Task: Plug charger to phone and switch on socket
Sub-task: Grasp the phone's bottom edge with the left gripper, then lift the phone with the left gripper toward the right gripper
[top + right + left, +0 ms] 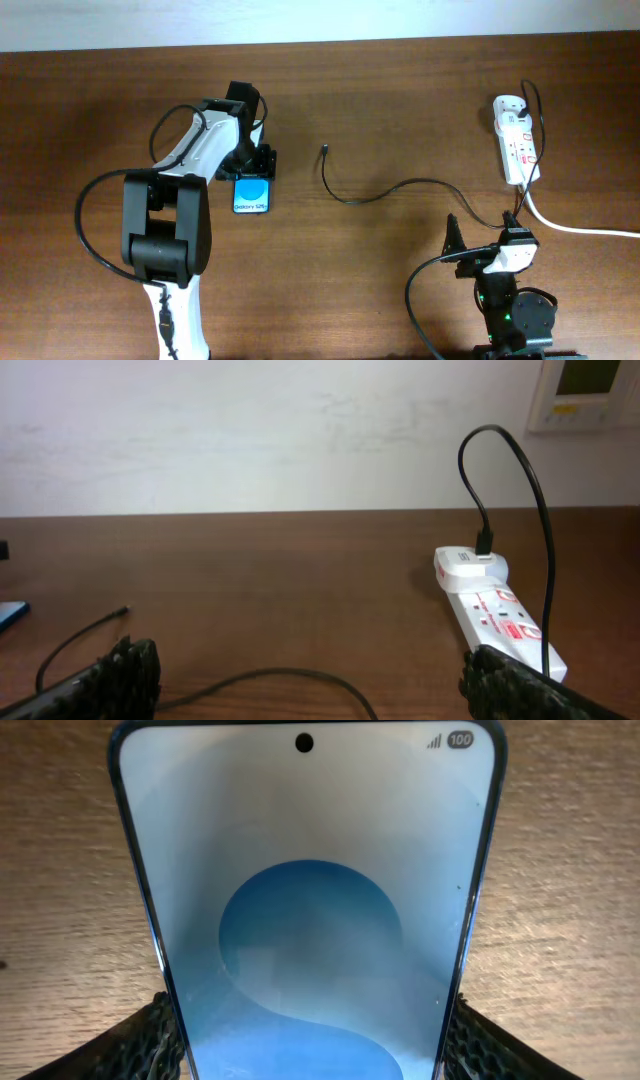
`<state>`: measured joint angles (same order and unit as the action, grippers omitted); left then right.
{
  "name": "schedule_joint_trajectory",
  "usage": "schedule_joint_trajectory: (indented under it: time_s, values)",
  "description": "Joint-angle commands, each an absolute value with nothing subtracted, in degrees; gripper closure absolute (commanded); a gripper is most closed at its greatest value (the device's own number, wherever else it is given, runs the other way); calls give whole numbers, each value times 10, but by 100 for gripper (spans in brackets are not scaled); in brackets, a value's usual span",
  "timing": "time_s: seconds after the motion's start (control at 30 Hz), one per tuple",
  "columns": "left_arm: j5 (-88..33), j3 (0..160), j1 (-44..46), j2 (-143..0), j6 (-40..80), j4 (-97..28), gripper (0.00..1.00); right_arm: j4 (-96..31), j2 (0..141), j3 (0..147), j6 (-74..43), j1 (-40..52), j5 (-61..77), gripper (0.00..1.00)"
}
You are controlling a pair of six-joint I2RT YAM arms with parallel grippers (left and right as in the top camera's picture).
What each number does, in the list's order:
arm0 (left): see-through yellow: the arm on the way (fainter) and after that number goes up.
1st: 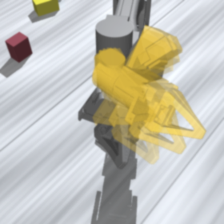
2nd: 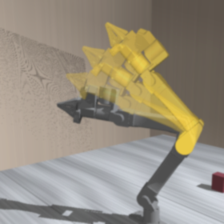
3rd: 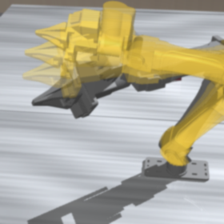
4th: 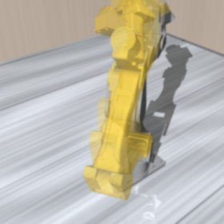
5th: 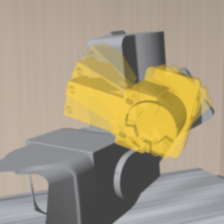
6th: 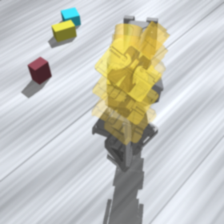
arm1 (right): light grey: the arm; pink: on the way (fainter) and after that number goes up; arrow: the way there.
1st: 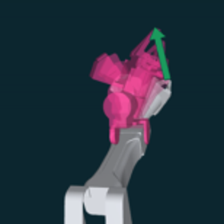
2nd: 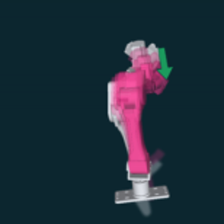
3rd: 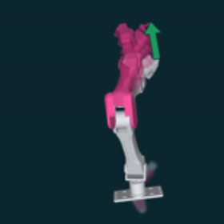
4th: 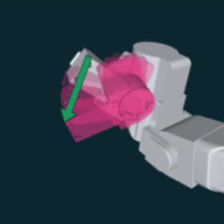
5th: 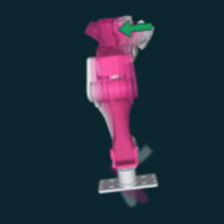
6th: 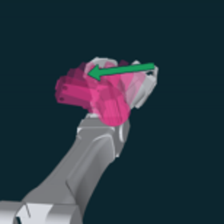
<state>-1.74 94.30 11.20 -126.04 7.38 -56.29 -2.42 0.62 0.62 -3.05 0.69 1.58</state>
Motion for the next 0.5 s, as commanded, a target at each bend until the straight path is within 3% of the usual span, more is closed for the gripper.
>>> schedule_joint_trajectory:
  time_s: [0.0, 0.1, 0.33, 0.47]
  values:
    - [-37, 969, 115, -1266, 83, -568, 44, -3, 2, 5, -35, 11, 28, 1]
    - [-37, 969, 115, -1266, 83, -567, 55, -3, 7, 20, -35, 11, 37, 2]
    - [-36, 1003, 115, -1266, 83, -589, 99, -9, 171, 130, -35, 11, 87, 2]
    - [-37, 1007, 115, -1266, 83, -591, 100, -54, 299, 218, -34, 11, 111, 1]
